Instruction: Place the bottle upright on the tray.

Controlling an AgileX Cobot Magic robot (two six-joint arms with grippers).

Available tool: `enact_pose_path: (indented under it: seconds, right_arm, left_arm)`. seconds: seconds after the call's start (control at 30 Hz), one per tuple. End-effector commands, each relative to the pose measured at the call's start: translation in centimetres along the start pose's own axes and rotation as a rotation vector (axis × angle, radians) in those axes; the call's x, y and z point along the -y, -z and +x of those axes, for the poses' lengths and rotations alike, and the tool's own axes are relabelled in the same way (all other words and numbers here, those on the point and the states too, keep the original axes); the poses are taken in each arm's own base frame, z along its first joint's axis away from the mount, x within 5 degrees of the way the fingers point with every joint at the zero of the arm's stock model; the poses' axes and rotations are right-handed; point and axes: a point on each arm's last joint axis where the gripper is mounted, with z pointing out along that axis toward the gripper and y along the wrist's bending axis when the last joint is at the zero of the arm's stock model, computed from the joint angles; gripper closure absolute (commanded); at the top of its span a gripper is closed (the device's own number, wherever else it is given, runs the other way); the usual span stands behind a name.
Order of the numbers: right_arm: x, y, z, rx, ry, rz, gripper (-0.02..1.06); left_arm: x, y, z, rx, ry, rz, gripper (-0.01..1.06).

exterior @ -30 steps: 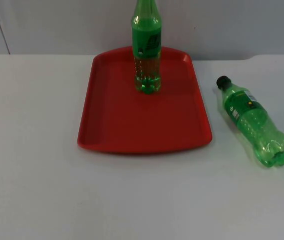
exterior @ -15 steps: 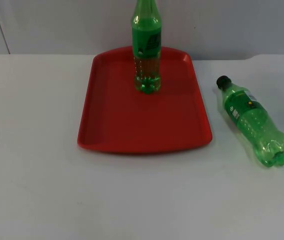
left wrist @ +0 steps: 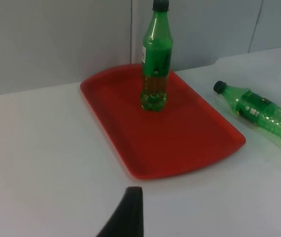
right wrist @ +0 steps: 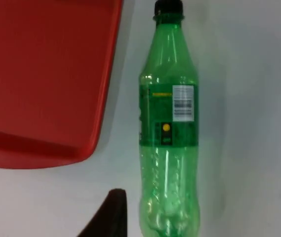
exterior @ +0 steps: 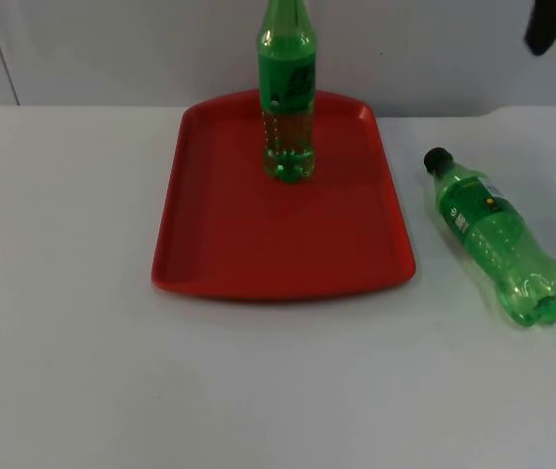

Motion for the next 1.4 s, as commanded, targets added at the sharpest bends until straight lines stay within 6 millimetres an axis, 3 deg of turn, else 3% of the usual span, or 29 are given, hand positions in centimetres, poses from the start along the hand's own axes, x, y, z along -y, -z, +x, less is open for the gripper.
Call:
enact_pose_path:
  seconds: [0.0,0.1,0.13,0.27,0.3,0.43,1.13,1.37]
  right_arm:
    - [-0.6,-1.7,-0.8,-0.026,0.002,0.003,0.02]
    - [-1.0,-4.6,-1.3,-0.043,-0.006,0.003,0.02]
    - [-1.0,-4.6,-1.3,-0.043,-0.006,0.003,0.02]
    - [-1.2,-8.2,-1.5,-0.068,-0.023,0.001,0.03]
    - [-1.2,-8.2,-1.5,-0.068,-0.023,0.001,0.03]
    - [-1.8,-11.2,-1.5,-0.078,-0.005,0.003,0.03]
    - [-1.8,-18.8,-2.5,-0.117,0.009,0.023,0.03]
    - [-1.7,-20.2,-2.1,-0.128,-0.001,0.026,0.03]
  left_arm:
    - [0.0,0.0,0.1,0.004,0.003,-0.006,0.14]
    - [0.0,0.0,0.1,0.004,0.003,-0.006,0.14]
    - [0.0,0.0,0.1,0.004,0.003,-0.006,0.14]
    - [-0.1,0.0,0.1,0.004,0.003,-0.007,0.14]
    - [-0.1,0.0,0.1,0.004,0.003,-0.007,0.14]
    - [-0.1,0.0,0.1,0.004,0.003,-0.007,0.14]
    - [-0.1,0.0,0.1,0.004,0.003,-0.007,0.14]
    - [-0.1,0.0,0.1,0.006,0.003,-0.007,0.14]
